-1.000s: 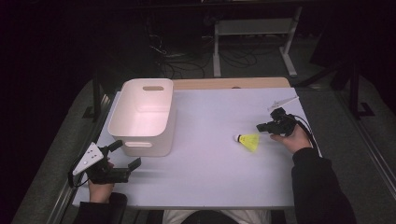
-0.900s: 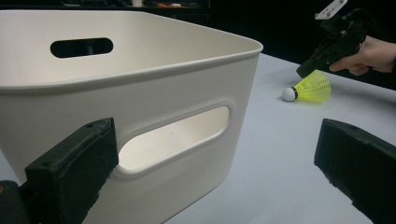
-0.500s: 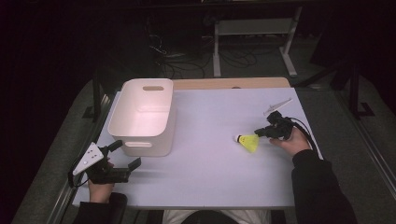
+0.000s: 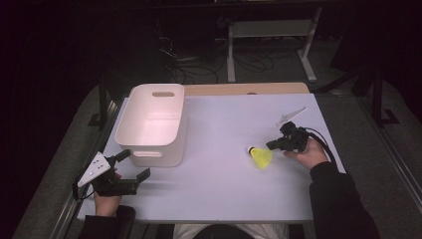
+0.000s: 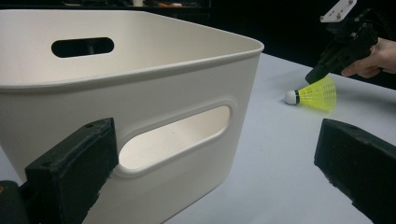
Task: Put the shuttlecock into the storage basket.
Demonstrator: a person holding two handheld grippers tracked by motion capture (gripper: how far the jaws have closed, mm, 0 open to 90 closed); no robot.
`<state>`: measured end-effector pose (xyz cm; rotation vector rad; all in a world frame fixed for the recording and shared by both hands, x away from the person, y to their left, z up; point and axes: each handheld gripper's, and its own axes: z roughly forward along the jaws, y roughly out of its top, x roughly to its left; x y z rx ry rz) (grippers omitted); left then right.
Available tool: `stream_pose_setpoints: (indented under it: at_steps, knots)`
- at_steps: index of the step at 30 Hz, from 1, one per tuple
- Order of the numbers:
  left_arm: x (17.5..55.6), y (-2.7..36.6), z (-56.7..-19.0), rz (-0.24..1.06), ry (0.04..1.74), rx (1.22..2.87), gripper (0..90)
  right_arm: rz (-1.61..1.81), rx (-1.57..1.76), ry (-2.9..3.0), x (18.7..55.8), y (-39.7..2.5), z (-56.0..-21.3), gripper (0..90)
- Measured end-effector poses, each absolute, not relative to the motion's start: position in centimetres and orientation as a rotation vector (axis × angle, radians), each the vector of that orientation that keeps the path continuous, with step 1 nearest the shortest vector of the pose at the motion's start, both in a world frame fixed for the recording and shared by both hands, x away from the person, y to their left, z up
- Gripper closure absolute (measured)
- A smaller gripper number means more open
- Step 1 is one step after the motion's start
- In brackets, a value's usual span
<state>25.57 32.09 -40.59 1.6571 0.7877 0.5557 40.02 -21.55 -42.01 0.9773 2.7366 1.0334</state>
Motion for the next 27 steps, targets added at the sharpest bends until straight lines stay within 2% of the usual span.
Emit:
stream_pose_setpoints:
  at_steps: [27]
  knots:
    - [25.6, 32.1, -40.6, 0.556, 0.791, 1.66, 0.0, 1.097, 0.893, 2.843, 37.8, -19.0, -42.5, 88.7]
